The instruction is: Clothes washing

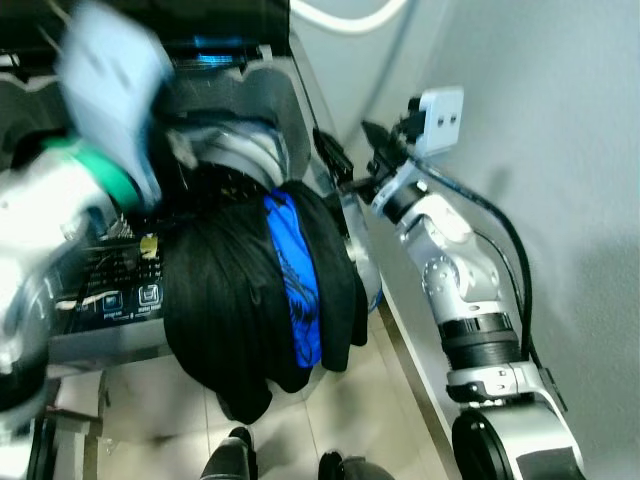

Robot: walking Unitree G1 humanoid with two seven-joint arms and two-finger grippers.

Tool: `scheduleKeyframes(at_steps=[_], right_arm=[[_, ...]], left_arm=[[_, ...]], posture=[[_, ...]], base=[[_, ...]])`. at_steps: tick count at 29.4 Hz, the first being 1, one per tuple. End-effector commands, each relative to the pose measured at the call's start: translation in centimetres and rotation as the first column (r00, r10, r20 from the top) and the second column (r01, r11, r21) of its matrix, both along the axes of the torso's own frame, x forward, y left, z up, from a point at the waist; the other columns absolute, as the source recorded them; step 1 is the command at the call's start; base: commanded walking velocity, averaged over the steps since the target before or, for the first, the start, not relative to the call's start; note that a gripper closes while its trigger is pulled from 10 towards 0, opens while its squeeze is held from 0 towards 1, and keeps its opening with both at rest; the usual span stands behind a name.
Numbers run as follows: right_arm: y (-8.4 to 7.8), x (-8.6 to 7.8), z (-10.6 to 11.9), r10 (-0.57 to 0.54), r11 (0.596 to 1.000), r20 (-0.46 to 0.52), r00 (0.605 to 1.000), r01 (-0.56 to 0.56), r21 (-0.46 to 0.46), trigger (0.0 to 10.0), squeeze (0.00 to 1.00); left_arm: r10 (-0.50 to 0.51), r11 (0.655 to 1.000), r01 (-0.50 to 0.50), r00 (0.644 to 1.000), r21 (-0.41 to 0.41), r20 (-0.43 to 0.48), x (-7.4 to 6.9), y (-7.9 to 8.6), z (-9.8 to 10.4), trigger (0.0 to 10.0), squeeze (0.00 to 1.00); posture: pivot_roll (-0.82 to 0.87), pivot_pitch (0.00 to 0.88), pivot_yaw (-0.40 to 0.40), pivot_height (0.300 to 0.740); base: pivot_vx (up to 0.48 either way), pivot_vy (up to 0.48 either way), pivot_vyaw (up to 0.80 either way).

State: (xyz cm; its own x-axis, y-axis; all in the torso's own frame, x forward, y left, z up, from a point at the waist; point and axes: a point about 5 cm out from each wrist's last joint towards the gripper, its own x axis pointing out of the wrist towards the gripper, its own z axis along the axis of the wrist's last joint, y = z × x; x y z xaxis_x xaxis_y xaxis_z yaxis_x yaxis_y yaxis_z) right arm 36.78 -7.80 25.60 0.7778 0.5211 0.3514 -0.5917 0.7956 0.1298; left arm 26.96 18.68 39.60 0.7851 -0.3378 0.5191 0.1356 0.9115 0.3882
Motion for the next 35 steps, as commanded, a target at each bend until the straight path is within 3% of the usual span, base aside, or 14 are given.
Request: scheduleKeyframes(at_steps=[1, 5, 7, 11, 13, 16, 17, 19, 20, 21, 23, 31, 32, 35], right_arm=[[-0.3, -0.1, -0.1, -0.01, 1.0, 0.004, 1.0, 0.009, 0.014, 10.0, 0.0], [0.1, -0.2, -0.3, -0.008, 1.0, 0.006, 1.0, 0.008, 0.014, 10.0, 0.0], [0.5, -0.4, -0.4, 0.0, 1.0, 0.01, 1.0, 0.0, 0.01, 10.0, 0.0], [0.6, -0.6, -0.4, 0.015, 1.0, 0.019, 1.0, -0.015, -0.002, 10.0, 0.0], [0.6, -0.6, -0.4, 0.015, 1.0, 0.019, 1.0, -0.015, -0.002, 10.0, 0.0], [0.5, -0.5, -0.4, 0.013, 1.0, 0.018, 1.0, -0.013, -0.001, 10.0, 0.0], [0.5, -0.5, -0.4, 0.013, 1.0, 0.017, 1.0, -0.013, -0.001, 10.0, 0.0], [0.5, -0.5, -0.4, 0.013, 1.0, 0.017, 1.0, -0.013, -0.001, 10.0, 0.0], [0.6, -0.5, -0.5, 0.014, 1.0, 0.015, 1.0, -0.014, 0.001, 10.0, 0.0], [0.6, -0.5, -0.5, 0.014, 1.0, 0.015, 1.0, -0.014, 0.001, 10.0, 0.0], [1.1, -0.6, -0.7, 0.025, 1.0, 0.01, 1.0, -0.025, 0.005, 10.0, 0.0], [1.2, -0.6, -0.8, 0.028, 1.0, 0.01, 1.0, -0.028, 0.005, 10.0, 0.0], [1.1, -0.6, -0.8, 0.025, 1.0, 0.01, 1.0, -0.025, 0.004, 10.0, 0.0], [1.1, -0.6, -0.8, 0.023, 1.0, 0.01, 1.0, -0.023, 0.004, 10.0, 0.0]], left_arm=[[-0.05, 0.998, 0.047, 0.998, 0.043, 0.05, -0.6, -0.9, 0.7, 10.0, 0.0], [-0.065, 0.995, 0.061, 0.997, 0.073, 0.05, -0.7, -1.4, 0.5, 10.0, 0.0], [-0.058, 0.996, 0.058, 0.998, 0.06, 0.002, -0.5, -1.3, -0.7, 10.0, 0.0], [-0.219, 0.974, 0.225, 0.958, 0.017, -0.183, -1.5, -2.9, -3.7, 10.0, 0.0], [-0.219, 0.974, 0.225, 0.958, 0.017, -0.183, -1.5, -2.9, -3.7, 10.0, 0.0], [-0.243, 0.966, 0.259, 0.928, 0.021, -0.282, -1.8, -3.1, -5.4, 10.0, 0.0], [-0.236, 0.968, 0.25, 0.912, 0.0, -0.336, -1.9, -3.2, -6.6, 10.0, 1.0], [-0.236, 0.968, 0.25, 0.912, 0.0, -0.336, -1.9, -3.2, -6.6, 10.0, 1.0], [-0.197, 0.977, 0.215, 0.902, 0.002, -0.383, -1.9, -3.5, -8.0, 10.0, 1.0], [-0.197, 0.977, 0.215, 0.902, 0.002, -0.383, -1.9, -3.5, -8.0, 10.0, 1.0], [-0.087, 0.992, 0.115, 0.915, 0.05, -0.393, -1.5, -4.0, -9.8, 10.0, 1.0], [0.012, 0.999, 0.004, 0.899, 0.037, -0.438, -0.6, -3.5, -11.0, 10.0, 1.0], [0.042, 0.999, -0.04, 0.872, 0.014, -0.488, -0.1, -2.9, -11.6, 10.0, 0.0], [0.058, 0.997, -0.074, 0.837, -0.008, -0.544, 0.2, -2.5, -12.3, 10.0, 0.0]], posture=[[0.15, 0.15, -0.01, 0.74], [0.14, 0.152, 0.001, 0.74], [0.14, 0.149, -0.006, 0.74], [0.15, 0.148, -0.009, 0.74], [0.15, 0.148, -0.009, 0.74], [0.16, 0.144, -0.008, 0.74], [0.16, 0.144, -0.008, 0.74], [0.16, 0.144, -0.008, 0.74], [0.17, 0.144, -0.005, 0.74], [0.17, 0.144, -0.005, 0.74], [0.17, 0.137, -0.003, 0.74], [0.17, 0.13, -0.002, 0.74], [0.17, 0.127, 0.0, 0.74], [0.17, 0.125, 0.001, 0.74]], base=[[0.0, 0.0, 0.0], [0.0, 0.0, 0.0], [0.0, 0.0, 0.0], [0.0, 0.0, 0.0], [0.0, 0.0, 0.0], [0.0, 0.0, 0.0], [0.0, 0.0, 0.0], [0.0, 0.0, 0.0], [0.0, 0.0, 0.0], [0.0, 0.0, 0.0], [0.0, 0.0, 0.0], [0.0, 0.0, 0.0], [0.0, 0.0, 0.0], [0.0, 0.0, 0.0]])
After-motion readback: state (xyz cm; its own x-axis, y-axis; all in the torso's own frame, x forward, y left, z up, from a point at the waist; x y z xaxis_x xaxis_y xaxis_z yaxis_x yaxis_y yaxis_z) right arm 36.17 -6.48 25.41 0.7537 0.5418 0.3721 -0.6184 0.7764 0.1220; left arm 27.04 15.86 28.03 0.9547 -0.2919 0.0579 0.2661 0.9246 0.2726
